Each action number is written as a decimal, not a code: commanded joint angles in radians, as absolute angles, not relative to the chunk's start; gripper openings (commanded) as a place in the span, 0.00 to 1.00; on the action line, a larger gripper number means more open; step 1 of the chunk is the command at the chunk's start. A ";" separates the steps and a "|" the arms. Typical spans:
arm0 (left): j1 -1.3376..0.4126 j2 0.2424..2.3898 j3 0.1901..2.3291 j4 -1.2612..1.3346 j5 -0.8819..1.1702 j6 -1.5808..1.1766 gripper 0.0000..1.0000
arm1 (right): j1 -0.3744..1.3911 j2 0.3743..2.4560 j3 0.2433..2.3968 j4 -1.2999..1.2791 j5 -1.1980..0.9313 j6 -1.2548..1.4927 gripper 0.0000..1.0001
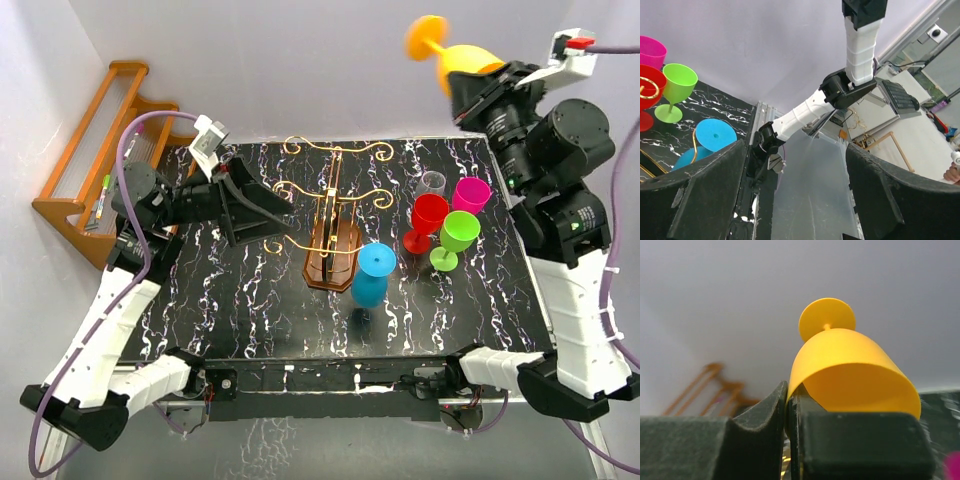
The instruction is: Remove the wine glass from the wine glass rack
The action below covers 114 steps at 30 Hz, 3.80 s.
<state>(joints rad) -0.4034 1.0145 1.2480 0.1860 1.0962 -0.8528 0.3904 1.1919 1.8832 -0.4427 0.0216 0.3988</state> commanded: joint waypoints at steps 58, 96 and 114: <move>-0.380 1.084 1.285 -0.072 1.034 -0.868 0.70 | -0.272 1.267 1.693 -1.065 -0.084 0.295 0.32; -0.917 1.198 1.057 -0.132 0.498 -1.157 0.51 | -0.256 1.125 1.766 -0.879 -0.175 0.426 0.26; -1.170 1.271 1.203 -0.308 -0.016 -1.197 0.39 | -0.256 1.042 1.709 -0.773 -0.096 0.407 0.25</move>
